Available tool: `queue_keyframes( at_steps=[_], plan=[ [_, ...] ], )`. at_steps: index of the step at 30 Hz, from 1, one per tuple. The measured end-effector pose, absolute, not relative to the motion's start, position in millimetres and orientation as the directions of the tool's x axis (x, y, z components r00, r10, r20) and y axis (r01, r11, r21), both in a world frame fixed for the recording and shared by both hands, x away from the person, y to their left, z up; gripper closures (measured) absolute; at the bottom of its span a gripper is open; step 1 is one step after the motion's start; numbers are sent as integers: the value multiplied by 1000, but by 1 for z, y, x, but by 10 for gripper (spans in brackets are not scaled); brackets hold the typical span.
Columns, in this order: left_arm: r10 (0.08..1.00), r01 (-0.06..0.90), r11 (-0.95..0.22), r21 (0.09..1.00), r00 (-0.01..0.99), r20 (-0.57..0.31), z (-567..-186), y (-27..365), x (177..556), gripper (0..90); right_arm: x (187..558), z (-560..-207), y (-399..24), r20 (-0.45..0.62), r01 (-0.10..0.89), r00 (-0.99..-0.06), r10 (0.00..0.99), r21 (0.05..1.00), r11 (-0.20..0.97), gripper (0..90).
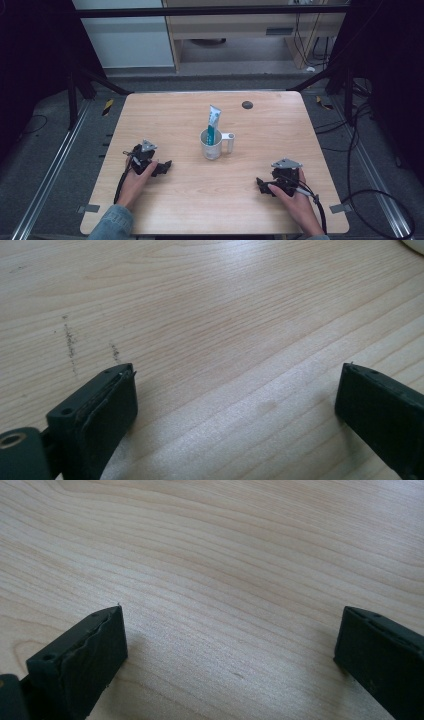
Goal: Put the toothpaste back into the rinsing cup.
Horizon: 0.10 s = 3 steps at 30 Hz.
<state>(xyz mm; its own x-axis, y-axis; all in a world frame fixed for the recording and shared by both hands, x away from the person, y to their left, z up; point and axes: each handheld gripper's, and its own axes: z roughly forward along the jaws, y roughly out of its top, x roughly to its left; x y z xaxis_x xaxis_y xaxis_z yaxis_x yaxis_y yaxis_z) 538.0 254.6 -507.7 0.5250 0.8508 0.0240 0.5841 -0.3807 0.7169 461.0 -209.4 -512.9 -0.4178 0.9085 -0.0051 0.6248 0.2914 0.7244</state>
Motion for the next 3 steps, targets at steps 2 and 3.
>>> queue_keyframes(
  at_steps=[2, 3],
  plan=[
    [856, 591, -375, 714, 516, 23, -508, 255, 539, 0, 461, -513, -209, -4, 626, -417, 909, 724, 291, 6],
    [857, 594, -378, 711, 515, 25, -508, 256, 539, 0, 461, -513, -209, -4, 626, -417, 909, 724, 291, 6]
  ],
)
